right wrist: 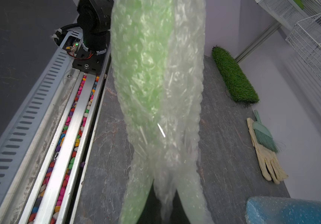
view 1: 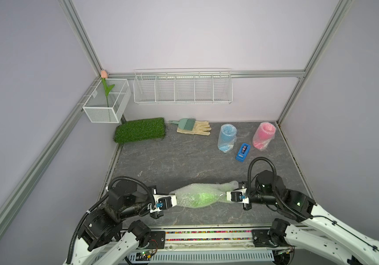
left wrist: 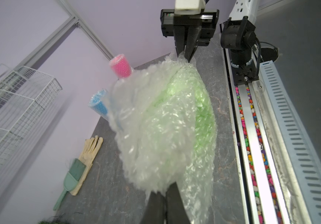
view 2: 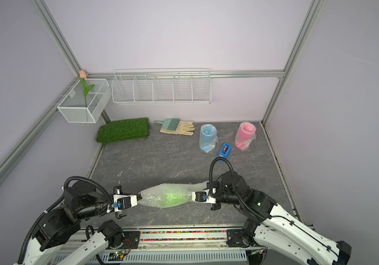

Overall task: Wrap wine glasses in bubble wrap
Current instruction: Wrap the wine glass in bubble wrap.

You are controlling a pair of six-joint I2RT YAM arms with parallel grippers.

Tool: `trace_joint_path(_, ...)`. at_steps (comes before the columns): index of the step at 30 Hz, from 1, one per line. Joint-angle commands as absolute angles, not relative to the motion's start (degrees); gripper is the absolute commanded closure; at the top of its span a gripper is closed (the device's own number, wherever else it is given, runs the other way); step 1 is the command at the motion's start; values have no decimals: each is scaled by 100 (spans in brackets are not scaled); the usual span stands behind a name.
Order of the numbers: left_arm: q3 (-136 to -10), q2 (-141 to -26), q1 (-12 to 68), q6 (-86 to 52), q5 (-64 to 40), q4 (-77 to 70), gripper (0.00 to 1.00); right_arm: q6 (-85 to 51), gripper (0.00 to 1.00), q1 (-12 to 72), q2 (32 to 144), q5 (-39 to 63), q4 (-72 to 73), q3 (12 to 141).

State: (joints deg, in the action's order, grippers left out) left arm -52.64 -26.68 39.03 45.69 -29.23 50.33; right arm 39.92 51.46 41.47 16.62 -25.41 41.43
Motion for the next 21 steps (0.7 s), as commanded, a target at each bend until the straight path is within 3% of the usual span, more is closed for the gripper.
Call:
trace_joint_path(1,-5572,-2782,3911,4724,-2976,5304,100,3763,93,5147,4366,1831,-1816,3862)
trace_joint_path(12,-6184,-3352,3911,4692,-2730,5281,100,2948,93,5151,6178,2347,1746,2751)
trace_joint_path(21,-6482,-4274,3912,4517,-2873,4808,100,2336,93,5133,8602,2561,5140,2351)
